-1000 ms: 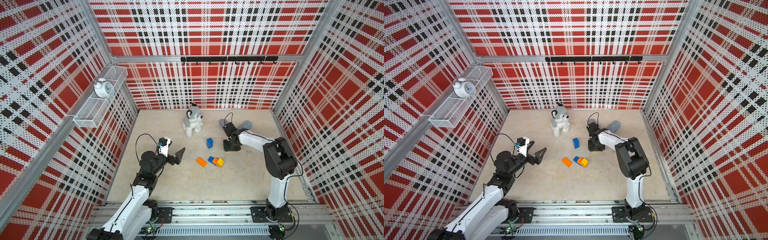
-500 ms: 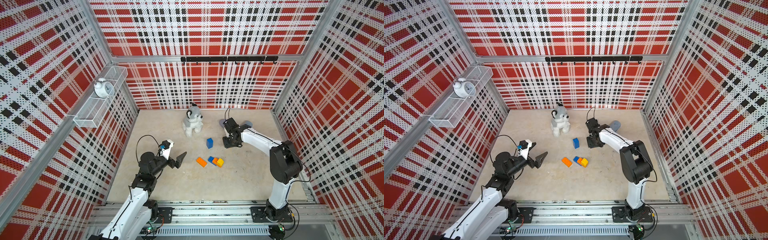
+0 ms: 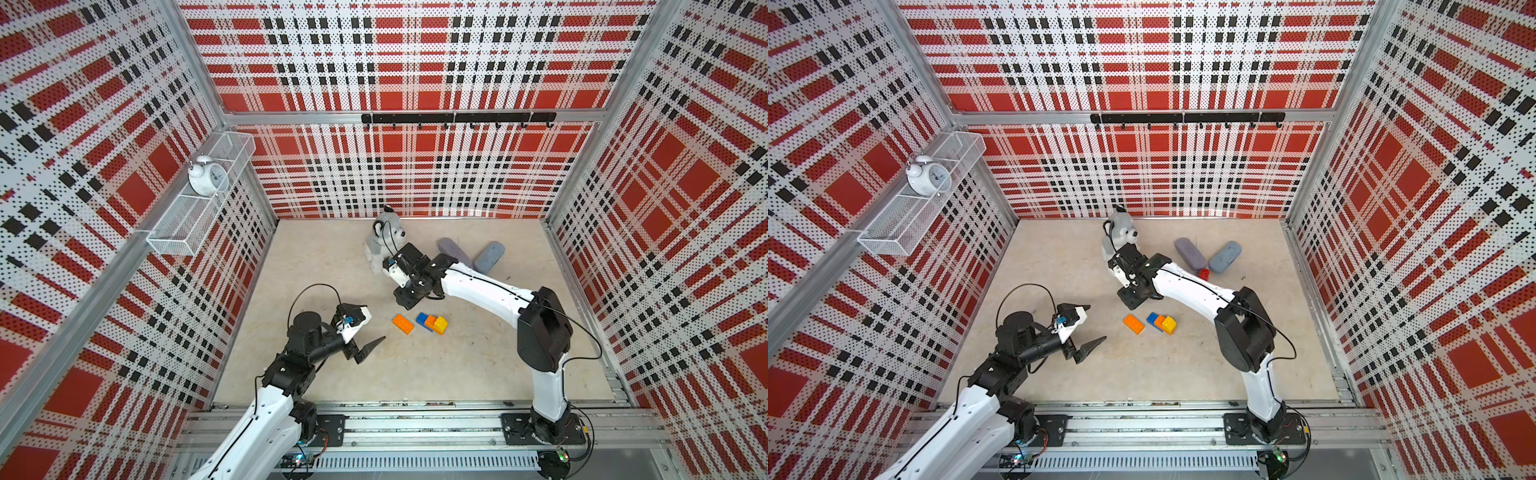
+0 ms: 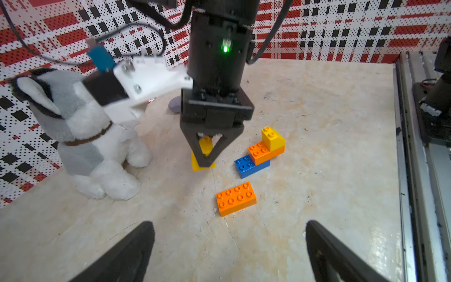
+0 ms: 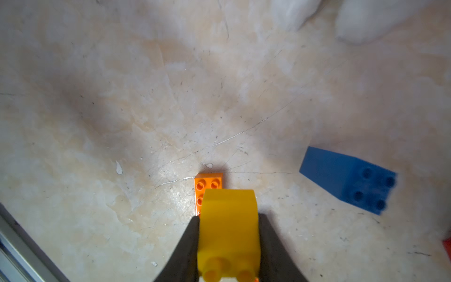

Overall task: Assemble a fork with lego
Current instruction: Assemble the lego brick with the lego brick.

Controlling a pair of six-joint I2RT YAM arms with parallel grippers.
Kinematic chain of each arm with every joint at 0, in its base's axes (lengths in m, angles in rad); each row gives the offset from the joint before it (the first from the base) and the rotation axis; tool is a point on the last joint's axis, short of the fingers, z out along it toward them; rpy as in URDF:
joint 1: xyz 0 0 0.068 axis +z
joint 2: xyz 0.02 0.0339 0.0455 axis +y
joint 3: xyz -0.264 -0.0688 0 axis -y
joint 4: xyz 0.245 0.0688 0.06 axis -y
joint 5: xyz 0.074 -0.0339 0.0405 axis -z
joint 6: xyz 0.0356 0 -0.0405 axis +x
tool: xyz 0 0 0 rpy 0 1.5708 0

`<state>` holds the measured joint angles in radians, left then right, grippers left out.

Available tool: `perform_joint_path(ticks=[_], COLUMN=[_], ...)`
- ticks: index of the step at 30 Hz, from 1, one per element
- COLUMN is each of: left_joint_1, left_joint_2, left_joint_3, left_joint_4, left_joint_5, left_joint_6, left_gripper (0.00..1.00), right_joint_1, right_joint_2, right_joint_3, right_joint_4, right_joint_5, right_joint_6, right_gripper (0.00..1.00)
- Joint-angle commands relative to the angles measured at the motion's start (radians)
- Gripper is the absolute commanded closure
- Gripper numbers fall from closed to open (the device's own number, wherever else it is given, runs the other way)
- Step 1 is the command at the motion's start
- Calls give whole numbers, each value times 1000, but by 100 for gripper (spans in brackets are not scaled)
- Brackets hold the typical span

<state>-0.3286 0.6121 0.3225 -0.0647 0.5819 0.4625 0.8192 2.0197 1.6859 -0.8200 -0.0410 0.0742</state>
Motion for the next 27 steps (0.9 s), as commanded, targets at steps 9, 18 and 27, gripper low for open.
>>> perform_joint_path(ticks=[9,18,27], left_joint_1=[-13,-15,-18], left_joint_2=[-62,-33,-29], left_joint_3=[-5,-5,-6], left_joint_4=[-174,-184,-184], left_joint_5=[-60,-90,-91], left_joint_6=[144,156,156], left_gripper=[2,2,1], right_joint_1=[47,68,80], right_joint_2=[63,94,120], right_joint_3=[-27,-19,-14], right_joint_4=[-5,-5,-23], right_joint_5=[13,-1,28], right_joint_6=[-48,-37,-47], right_gripper=[75,75,75])
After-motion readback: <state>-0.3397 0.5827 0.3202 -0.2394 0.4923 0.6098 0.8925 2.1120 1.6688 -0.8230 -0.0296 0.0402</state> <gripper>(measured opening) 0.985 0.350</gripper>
